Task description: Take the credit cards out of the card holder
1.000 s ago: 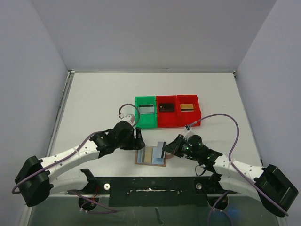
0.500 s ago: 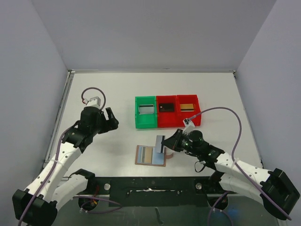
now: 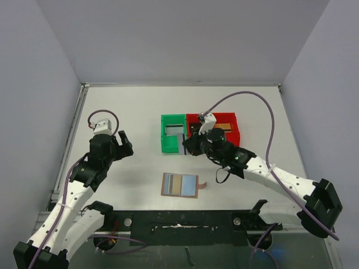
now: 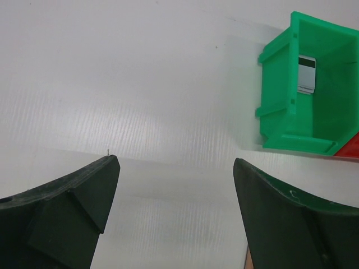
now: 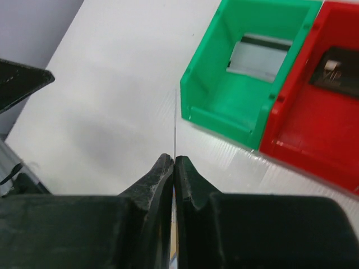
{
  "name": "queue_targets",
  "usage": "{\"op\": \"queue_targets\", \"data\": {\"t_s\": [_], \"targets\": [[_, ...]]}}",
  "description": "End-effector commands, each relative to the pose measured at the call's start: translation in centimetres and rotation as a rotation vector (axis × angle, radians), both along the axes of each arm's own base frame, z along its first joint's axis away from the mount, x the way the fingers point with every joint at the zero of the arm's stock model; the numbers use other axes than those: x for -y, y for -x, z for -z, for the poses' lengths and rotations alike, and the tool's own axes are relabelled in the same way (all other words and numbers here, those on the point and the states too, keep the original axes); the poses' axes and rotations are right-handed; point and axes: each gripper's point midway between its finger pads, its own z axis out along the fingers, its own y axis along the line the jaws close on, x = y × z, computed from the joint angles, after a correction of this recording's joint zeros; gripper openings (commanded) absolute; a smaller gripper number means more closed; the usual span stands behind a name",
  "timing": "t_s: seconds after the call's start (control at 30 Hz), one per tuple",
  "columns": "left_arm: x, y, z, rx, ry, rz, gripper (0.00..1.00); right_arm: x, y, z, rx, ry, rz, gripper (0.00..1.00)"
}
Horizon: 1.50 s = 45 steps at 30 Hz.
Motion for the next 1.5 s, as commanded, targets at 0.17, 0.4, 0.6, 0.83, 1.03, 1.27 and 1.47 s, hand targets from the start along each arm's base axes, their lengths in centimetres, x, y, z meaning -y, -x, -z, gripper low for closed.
{"op": "queue_targets", "data": {"t_s": [0.17, 0.4, 0.6, 0.83, 1.03, 1.27, 1.47], "targets": [[-0.9, -1.2, -3.2, 0.133, 0.001, -0.039, 0.83, -1.5, -8.2, -2.8, 0.457, 0.567, -0.095, 0.00], [-1.0, -1.1, -3.3, 0.142, 0.009, -0.039, 0.83, -4.1, -11.3, -1.0, 0.517, 0.718, -0.243, 0.00], [-0.7, -1.1, -3.2, 0.136, 0.014, -0.025, 0.83, -5.9, -12.4, 2.2, 0.584, 0.871, -0.449, 0.01], [-0.9, -1.1, -3.2, 0.138, 0.010, -0.032, 0.83, -6.1, -15.2, 3.8, 0.669, 0.999, -0.539, 0.01], [-1.0, -1.1, -3.5, 0.148, 0.014, -0.031, 0.83, -6.0, -17.7, 5.1, 0.704, 1.091, -0.561, 0.04], [-1.2, -1.0, -3.7, 0.155, 0.016, -0.035, 0.83, -6.4, -20.4, 7.3, 0.751, 1.185, -0.578, 0.04], [-1.2, -1.1, -3.7, 0.156, 0.019, -0.031, 0.83, -6.7, -21.6, 9.1, 0.758, 1.240, -0.603, 0.12]]}}
